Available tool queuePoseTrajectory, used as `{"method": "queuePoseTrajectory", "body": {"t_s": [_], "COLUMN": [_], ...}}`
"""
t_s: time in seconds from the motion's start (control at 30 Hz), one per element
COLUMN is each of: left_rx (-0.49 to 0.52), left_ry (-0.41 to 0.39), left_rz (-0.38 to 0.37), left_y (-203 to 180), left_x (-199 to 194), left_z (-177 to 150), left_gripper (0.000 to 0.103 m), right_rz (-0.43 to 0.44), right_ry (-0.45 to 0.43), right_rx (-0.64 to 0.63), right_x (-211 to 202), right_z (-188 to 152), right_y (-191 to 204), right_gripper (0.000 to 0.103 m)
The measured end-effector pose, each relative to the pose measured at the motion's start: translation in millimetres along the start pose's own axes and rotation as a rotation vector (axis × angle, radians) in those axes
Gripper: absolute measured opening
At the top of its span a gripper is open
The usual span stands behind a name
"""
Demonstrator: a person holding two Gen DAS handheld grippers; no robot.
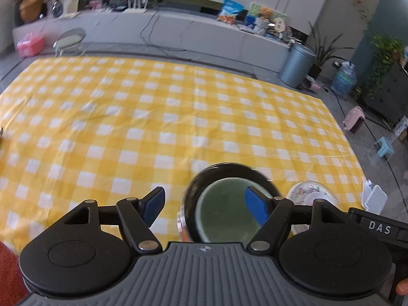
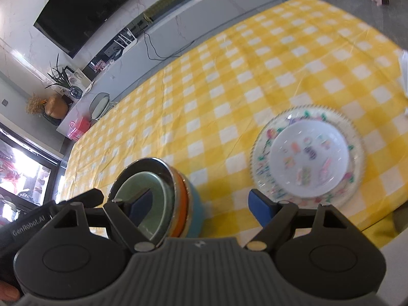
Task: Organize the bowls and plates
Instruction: 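Move both open grippers to the rim of the nested bowl stack, then close both grippers on the steel bowl stack rim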
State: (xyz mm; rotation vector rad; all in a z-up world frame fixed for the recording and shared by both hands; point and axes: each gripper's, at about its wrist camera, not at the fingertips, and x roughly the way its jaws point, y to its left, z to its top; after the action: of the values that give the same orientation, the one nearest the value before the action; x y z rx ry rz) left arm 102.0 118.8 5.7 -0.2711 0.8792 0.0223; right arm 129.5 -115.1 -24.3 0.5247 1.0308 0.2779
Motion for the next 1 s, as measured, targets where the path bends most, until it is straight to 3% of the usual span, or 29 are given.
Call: {"method": "queuePoseTrajectory", "body": {"t_s": [0.1, 0.23, 0.47, 0.87, 1.0], "left_rx": [-0.042, -0.124, -0.214, -0.251, -0.256], "left_ry": [0.018, 0.086, 0.143, 0.203, 0.211], "left_rz": [-0.006, -0.071, -0.093, -0.144, -0.159], "left_y": [15, 32, 48, 51, 50], "left_x": [7, 25, 50, 70, 72], "left_z": [-2, -7, -13, -20, -21], "left_gripper": [0.084, 0.081, 0.075, 0.067, 0.054], "right_rz": [0.004, 0.008, 0.045, 0.106, 0.118], "right_ry": [0.024, 0.064, 0.120, 0.161, 0.171], "right_rx": [0.011, 0.020, 0.099, 0.167, 0.178], "right_x": [12, 31, 59, 81, 84], "right_z": [-2, -6, -9, -11, -12], "right_y": [4, 9, 1, -10, -11], "right_gripper": [0.081, 0.080, 0.067, 0.053, 0.052]}}
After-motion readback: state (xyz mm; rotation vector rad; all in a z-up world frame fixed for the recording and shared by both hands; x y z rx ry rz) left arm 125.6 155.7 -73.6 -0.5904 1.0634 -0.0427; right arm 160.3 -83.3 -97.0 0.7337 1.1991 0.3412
